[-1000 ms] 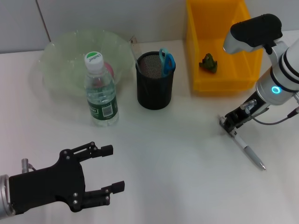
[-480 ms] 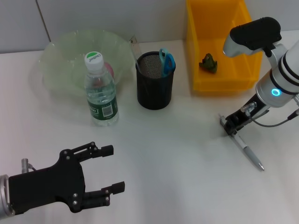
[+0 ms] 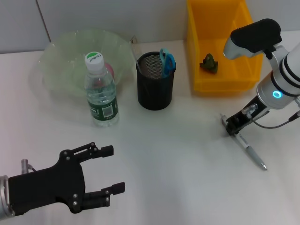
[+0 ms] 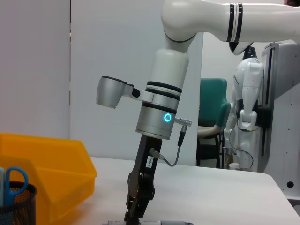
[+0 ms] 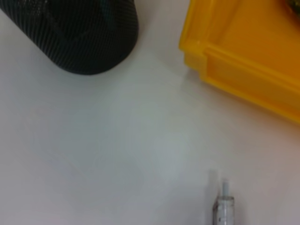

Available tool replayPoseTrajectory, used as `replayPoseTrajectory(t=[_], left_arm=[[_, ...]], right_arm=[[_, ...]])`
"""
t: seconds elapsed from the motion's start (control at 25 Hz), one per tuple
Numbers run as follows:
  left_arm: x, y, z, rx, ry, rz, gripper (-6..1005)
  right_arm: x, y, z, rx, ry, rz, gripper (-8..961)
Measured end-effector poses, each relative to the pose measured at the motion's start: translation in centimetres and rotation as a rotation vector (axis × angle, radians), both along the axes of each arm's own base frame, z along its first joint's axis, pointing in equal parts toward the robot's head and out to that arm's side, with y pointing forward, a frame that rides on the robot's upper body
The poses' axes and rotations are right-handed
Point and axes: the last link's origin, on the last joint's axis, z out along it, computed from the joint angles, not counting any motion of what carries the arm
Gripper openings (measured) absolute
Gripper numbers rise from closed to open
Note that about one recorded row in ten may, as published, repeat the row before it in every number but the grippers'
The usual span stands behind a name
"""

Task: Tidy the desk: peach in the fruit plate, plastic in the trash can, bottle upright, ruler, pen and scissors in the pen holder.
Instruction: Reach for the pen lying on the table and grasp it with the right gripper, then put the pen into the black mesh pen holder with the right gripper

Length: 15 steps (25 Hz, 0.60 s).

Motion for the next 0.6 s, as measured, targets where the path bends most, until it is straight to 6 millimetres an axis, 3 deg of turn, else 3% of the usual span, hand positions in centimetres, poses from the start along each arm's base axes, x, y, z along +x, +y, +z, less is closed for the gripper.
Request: replayPoseTrajectory(t=[0.4, 0.6], left_arm=[[-0.1, 0.0, 0.1, 0.002, -0.002, 0.003, 799], [-0.1, -0.2, 0.2, 0.001, -0.009, 0.002, 800]], right_arm=[[-0.9, -0.2, 1.1, 0.03, 0.032, 0.031, 137], [-3.2, -1.0, 2.9, 0.056, 0.132, 0.1, 134]])
